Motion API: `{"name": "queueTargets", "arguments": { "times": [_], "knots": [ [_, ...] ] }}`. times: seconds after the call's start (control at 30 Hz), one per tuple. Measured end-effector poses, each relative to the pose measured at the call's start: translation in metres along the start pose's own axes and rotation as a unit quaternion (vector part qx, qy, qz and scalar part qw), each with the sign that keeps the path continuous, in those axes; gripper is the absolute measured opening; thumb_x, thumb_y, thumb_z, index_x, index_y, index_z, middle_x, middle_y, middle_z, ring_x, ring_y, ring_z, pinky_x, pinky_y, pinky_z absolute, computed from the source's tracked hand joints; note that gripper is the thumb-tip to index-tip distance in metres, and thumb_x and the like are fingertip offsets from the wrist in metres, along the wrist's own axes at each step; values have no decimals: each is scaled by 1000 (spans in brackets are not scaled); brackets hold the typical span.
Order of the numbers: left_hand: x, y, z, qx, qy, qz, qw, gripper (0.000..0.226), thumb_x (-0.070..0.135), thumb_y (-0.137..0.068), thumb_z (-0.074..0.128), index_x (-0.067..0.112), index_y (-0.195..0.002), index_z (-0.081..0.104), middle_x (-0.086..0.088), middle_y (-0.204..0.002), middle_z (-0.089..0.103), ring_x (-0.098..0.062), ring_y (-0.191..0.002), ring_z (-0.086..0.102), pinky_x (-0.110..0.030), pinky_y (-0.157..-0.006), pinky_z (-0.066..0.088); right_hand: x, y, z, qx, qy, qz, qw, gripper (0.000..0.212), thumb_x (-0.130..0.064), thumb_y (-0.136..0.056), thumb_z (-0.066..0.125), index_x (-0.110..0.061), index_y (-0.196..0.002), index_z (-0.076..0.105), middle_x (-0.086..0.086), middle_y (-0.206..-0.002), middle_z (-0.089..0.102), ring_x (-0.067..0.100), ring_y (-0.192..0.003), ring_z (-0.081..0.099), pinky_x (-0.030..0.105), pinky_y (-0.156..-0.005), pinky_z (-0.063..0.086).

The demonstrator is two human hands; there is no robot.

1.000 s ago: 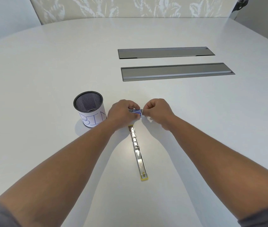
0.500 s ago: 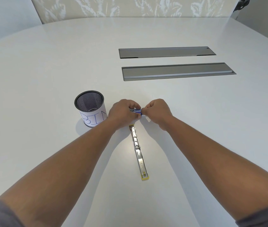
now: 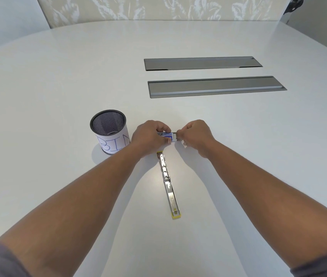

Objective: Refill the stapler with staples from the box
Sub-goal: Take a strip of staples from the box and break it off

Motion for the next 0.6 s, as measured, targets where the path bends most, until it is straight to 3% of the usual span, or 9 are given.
{"name": "queueTargets", "arguments": {
  "times": [0.1,0.23,0.47,0.6],
  "knots": [
    [0,0,0,0,-1,3,1000,21,24,-74,83,37,-86,72,12,-85,71,-5,-68,64,-18,-59,43,-2,-1,1,-3,10,0,1000,23,-20,-61,72,1,-69,68,14,-61,71,21,-50,55,32,-57,47],
    [-1,0,1,-4,2,0,1000,20,25,-74,82,37,-88,73,13,-84,70,-8,-69,67,-19,-61,45,-5,0,4,2,38,-4,999,19,-18,-63,72,0,-67,67,7,-49,63,22,-51,54,30,-54,44],
    [-3,-2,1,-3,-9,2,1000,23,27,-76,82,33,-97,75,12,-90,70,-9,-80,64,-21,-66,44,-11,0,9,14,82,7,997,22,-18,-65,68,1,-77,69,6,-51,61,21,-45,46,22,-47,34],
    [-3,-3,1,-8,-3,1,1000,24,24,-76,82,31,-98,76,8,-90,70,-13,-81,65,-23,-69,47,-10,0,6,9,71,1,997,19,-15,-67,69,2,-77,69,10,-56,65,23,-51,51,27,-51,39]
  ]
}}
Point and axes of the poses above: each hand's wrist, its own y-axis away from the middle knuckle, its own z-axis out of the palm, x = y × z, the point moved 4 cm from there along -y, towards the middle knuckle
